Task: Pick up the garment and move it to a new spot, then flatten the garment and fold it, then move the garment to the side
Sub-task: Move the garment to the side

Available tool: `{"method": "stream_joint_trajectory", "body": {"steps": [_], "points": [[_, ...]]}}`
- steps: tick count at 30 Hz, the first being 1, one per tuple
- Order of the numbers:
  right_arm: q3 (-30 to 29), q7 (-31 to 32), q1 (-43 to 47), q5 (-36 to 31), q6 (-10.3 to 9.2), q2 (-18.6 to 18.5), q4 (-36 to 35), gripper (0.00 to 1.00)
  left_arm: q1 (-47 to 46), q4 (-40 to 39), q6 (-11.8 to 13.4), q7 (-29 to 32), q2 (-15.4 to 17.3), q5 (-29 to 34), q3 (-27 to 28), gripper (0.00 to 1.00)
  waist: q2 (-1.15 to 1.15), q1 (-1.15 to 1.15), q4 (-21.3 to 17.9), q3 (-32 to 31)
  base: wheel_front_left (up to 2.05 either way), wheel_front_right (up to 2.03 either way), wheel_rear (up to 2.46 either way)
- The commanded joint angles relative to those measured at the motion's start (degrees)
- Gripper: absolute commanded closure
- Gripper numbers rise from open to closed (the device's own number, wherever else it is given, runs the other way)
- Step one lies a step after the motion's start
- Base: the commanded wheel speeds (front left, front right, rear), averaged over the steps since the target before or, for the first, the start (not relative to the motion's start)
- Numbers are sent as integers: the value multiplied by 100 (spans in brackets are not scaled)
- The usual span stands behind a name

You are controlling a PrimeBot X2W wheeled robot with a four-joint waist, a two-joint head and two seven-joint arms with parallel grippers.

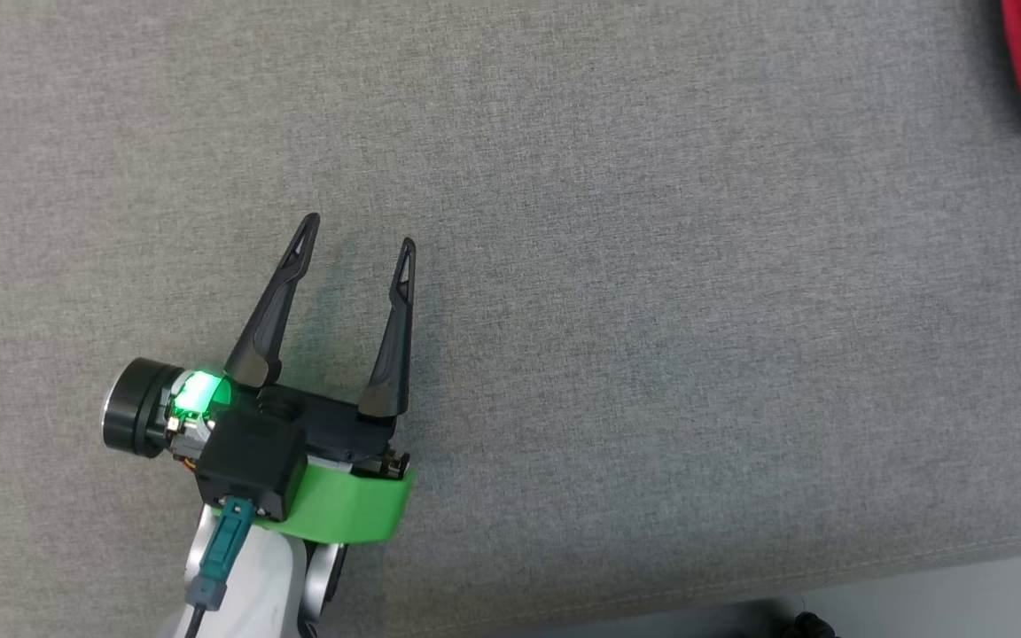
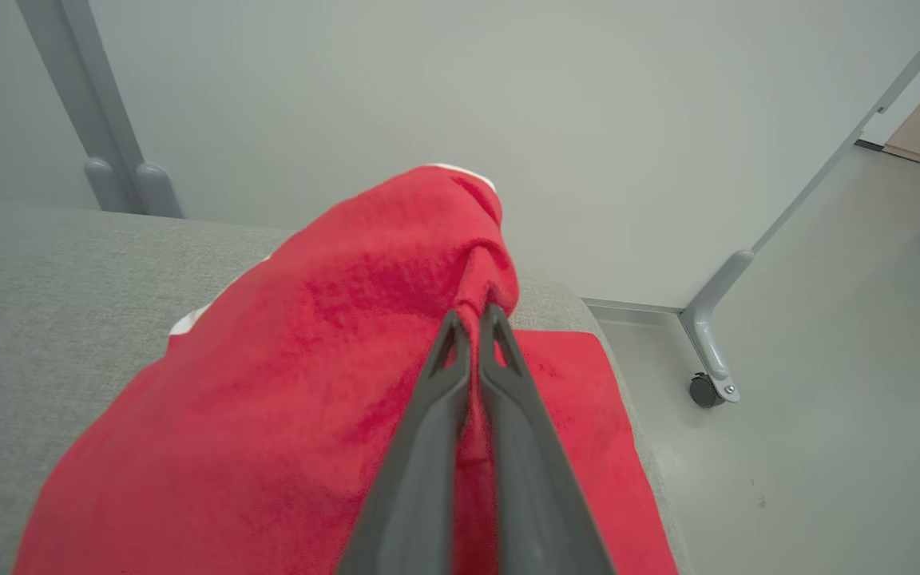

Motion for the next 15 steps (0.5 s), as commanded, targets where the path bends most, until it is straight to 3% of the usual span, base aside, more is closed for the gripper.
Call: {"method": "stream_joint_trajectory", "body": {"steps": [1, 5, 7, 9, 15], "points": [[-175, -24, 28, -187, -10, 26, 139, 0, -131, -6, -13, -16, 59, 52, 4, 0, 0, -1, -17, 44, 0, 0, 0], [-890, -24, -110, -1021, -9, 332, 278, 0, -183, -49, 36, -16, 70, 98, -53, 0, 0, -1, 1, 32, 0, 0, 0], [-1797, -24, -4, -1990, -9, 789, 71, 0, -195, -22, 64, -16, 64, 74, -82, 0, 0, -1, 24, -66, 0, 0, 0], [-2483, -20, 625, -2784, -9, 1638, -549, 0, -88, 35, 125, -16, 47, 17, -102, 0, 0, -1, 64, -326, 0, 0, 0], [-2378, -20, 1723, -3181, -9, 2749, -1388, 0, 228, 214, 285, -16, 11, -169, -17, 0, 0, -1, 137, -1017, 0, 0, 0]]}}
